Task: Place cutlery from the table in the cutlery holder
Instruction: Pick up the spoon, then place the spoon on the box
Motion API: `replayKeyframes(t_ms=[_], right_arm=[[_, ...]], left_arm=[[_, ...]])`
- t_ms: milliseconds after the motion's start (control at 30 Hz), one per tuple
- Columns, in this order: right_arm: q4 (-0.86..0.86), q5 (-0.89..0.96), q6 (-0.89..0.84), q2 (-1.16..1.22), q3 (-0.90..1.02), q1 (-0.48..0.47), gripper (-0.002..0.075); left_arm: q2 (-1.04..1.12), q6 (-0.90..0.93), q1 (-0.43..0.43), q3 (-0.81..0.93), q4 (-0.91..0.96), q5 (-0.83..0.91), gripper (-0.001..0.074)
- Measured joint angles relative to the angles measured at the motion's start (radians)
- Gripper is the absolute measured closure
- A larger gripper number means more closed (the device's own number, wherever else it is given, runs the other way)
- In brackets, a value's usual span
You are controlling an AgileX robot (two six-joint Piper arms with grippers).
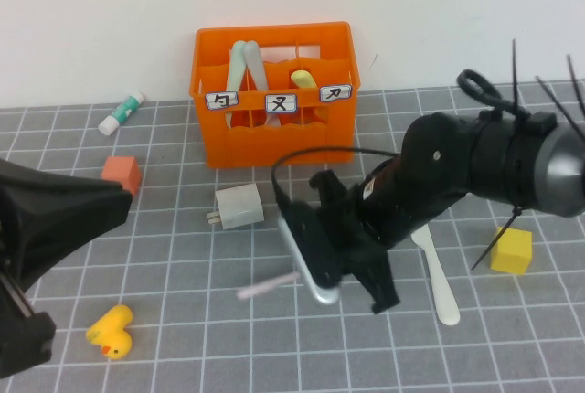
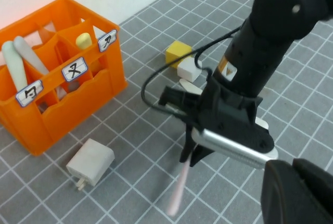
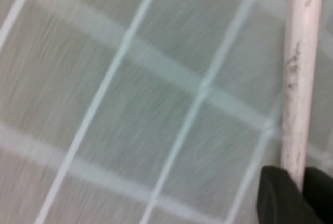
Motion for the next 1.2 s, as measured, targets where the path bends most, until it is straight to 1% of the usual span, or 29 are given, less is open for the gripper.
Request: replayKeyframes(t_ms=[100,200,300,433,533,600,700,833,1000,1200], right_arm=[[0.093,-0.019,0.073,-0.024,0.0,0.0,0.0667],[0.227,-0.022,0.113,-0.044,0.0,-0.011,0.0668],[0.432,-0.024,0.121,-0.051,0.0,-0.042,0.0668],[0.731,-0.026,0.061,-0.06,0.003,-0.096,0.0668],[1.027,-0.032,-0.072,-0.082,0.004,-0.147,0.0668],[1.163,-0.044,-0.149,-0.097,-0.005,-0.178,0.0668],[1.229,-0.072,-0.188,-0.101,-0.044,-0.205,0.0668],[1.245,-0.109,-0.251,-0.101,-0.104,-0.21,0.0668],[1.254,-0.166,-0.265,-0.101,-0.189,-0.22,0.0668],[1.262,-0.195,-0.265,-0.091,-0.219,-0.257,0.0668]], left_arm=[[0.0,-0.009,0.0,0.0,0.013,-0.001,0.0735],[0.0,-0.039,0.0,0.0,0.04,-0.002,0.0735],[0.0,-0.064,0.0,0.0,0.073,-0.002,0.0735],[0.0,-0.122,0.0,0.0,0.127,-0.002,0.0735],[-0.005,-0.182,0.0,0.0,0.174,-0.001,0.0735],[-0.019,-0.216,0.0,0.0,0.214,-0.004,0.0735],[-0.053,-0.255,0.0,0.015,0.262,-0.042,0.0735],[-0.117,-0.272,0.0,0.076,0.283,-0.133,0.0735],[-0.209,-0.311,0.0,0.212,0.324,-0.26,0.0735],[-0.306,-0.32,0.0,0.416,0.334,-0.415,0.0735]])
